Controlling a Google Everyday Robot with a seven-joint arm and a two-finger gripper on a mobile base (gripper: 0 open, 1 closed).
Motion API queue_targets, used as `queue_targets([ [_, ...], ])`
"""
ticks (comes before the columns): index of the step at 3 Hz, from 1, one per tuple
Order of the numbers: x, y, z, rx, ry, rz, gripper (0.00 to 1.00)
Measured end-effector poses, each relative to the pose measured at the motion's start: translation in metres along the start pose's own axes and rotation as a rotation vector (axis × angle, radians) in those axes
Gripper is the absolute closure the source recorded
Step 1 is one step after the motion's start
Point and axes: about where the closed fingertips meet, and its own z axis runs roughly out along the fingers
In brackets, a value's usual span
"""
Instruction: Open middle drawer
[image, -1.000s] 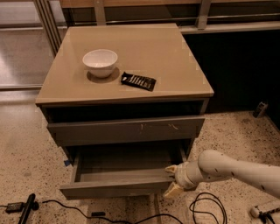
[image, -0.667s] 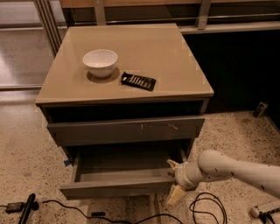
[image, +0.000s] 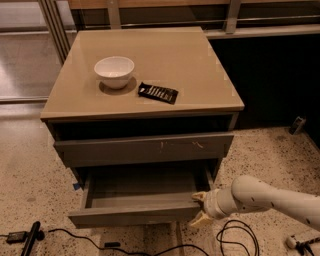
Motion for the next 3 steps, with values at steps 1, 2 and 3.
queue_targets([
  [1,0.006,0.016,-0.011,0.01,-0.045,0.016,0.6],
  [2,0.014,0.029,-0.029,0.037,-0.081,0.034,0.91],
  [3,0.013,0.029,-0.029,0.037,-0.081,0.034,1.0],
])
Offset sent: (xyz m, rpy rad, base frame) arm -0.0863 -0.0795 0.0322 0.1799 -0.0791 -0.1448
